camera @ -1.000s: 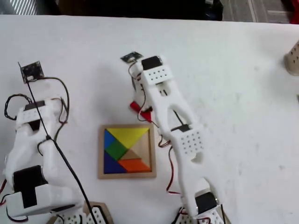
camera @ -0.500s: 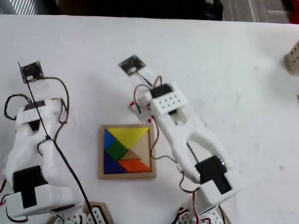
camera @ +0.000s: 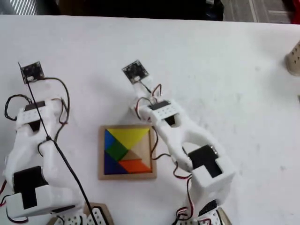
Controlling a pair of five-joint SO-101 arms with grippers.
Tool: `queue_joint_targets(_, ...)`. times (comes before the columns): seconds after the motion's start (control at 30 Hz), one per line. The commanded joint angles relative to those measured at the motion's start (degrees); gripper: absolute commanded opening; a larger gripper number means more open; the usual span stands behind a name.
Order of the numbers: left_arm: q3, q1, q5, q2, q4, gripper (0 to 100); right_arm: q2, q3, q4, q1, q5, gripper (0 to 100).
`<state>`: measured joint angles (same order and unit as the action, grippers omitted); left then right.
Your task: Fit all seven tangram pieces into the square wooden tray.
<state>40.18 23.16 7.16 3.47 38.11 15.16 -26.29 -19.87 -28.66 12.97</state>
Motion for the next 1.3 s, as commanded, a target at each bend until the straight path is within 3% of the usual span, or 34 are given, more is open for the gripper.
queue_joint_targets(0.0, -1.85, 0.57, -0.35, 0.57, -0.88, 2, 0.22, 6.15, -7.87, 1.8, 0.0, 1.9)
queue_joint_targets(0.3, -1.85, 0.57, -0.35, 0.48, -0.88, 2, -0.22, 8.79, -21.05, 7.08, 0.09, 1.8)
queue_joint_targets(0.5, -1.85, 0.57, -0.35, 0.48, -0.88, 2, -0.48, 10.99, -29.93, 8.04, 10.2, 1.8)
queue_joint_targets(0.73, -1.85, 0.57, -0.35, 0.48, -0.88, 2, -10.07, 14.86, -30.46, 7.16, -6.42, 2.1)
queue_joint_targets(0.9, -1.85, 0.57, -0.35, 0.48, -0.88, 2, -10.24, 13.89, -21.93, -0.75, -10.64, 2.1)
queue_joint_targets(1.1, -1.85, 0.57, -0.35, 0.48, -0.88, 2, 1.63, 13.45, -5.58, -2.51, -7.03, 1.9)
queue_joint_targets(1.27, -1.93, 0.48, -0.35, 0.48, -0.88, 2, 7.87, 13.54, -2.86, -2.51, 0.26, 1.8)
